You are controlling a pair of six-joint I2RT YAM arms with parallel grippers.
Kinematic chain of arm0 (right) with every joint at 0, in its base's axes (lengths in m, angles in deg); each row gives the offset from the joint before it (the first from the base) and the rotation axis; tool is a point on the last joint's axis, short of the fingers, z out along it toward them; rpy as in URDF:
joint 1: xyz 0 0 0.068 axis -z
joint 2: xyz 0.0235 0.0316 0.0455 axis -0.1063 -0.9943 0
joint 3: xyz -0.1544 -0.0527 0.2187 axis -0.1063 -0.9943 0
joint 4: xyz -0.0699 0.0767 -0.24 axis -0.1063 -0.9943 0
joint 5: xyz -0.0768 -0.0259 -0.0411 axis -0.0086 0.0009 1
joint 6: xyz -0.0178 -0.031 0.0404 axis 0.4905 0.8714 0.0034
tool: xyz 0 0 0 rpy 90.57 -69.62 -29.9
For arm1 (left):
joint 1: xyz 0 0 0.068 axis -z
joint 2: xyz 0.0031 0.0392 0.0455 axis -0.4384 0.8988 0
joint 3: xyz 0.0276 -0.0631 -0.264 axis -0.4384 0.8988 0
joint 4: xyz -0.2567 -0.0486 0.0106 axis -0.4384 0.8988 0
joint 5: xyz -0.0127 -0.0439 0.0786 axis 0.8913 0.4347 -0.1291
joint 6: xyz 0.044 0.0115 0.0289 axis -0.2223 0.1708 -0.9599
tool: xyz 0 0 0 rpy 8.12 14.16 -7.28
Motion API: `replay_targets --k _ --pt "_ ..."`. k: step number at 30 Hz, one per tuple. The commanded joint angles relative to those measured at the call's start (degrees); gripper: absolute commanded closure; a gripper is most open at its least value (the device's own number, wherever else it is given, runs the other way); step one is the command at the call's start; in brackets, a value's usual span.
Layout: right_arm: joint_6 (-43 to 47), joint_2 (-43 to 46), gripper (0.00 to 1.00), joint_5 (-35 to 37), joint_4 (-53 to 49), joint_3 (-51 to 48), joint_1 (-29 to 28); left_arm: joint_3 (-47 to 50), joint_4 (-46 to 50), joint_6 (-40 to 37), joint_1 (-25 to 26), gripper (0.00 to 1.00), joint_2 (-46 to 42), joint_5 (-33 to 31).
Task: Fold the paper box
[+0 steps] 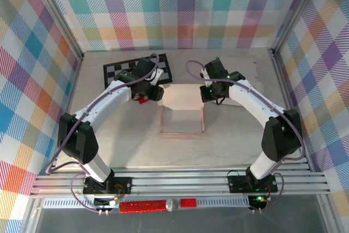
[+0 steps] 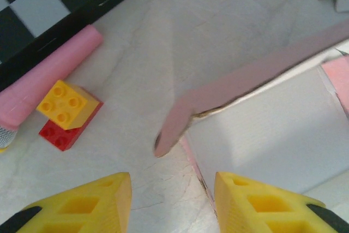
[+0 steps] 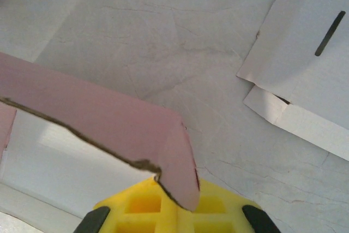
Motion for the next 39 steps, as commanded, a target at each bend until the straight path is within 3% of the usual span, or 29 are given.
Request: replay_targets --k 1,9,11,16,23,28,35,39 --pt "1.8 -1.1 1.00 -2.2 -1.3 1.9 0.5 0.2 -2.4 -6.5 -1.0 0.57 1.6 6.3" --pt "2.0 -1.7 1.00 -3.0 -1.7 2.8 0.6 -4.2 0.4 -7.8 -2.0 0.64 7.0 5.2" --pt "1.9 -1.7 1.00 -3.2 -1.7 2.8 0.7 -4.2 0.4 -7.3 -2.0 0.64 6.8 2.1" --pt "2.3 -2.0 1.00 -3.9 -1.8 2.6 1.0 -5.9 2.9 -7.8 -2.6 0.61 4.4 2.1" --pt "3.8 -3.2 1.00 -5.9 -3.1 4.2 1.9 -2.6 2.2 -11.0 -8.5 0.56 2.1 12.0" --pt "4.2 -4.3 1.00 -6.8 -4.0 5.2 2.2 -2.9 1.1 -16.3 -9.0 0.53 3.7 17.1" --pt "4.3 -5.0 1.00 -7.2 -4.3 5.8 2.2 -4.2 -1.8 -16.1 -9.0 0.51 6.4 19.2" --pt "4.1 -5.4 1.00 -7.4 -4.4 6.3 2.2 -5.6 -2.5 -15.8 -9.0 0.51 8.6 16.7"
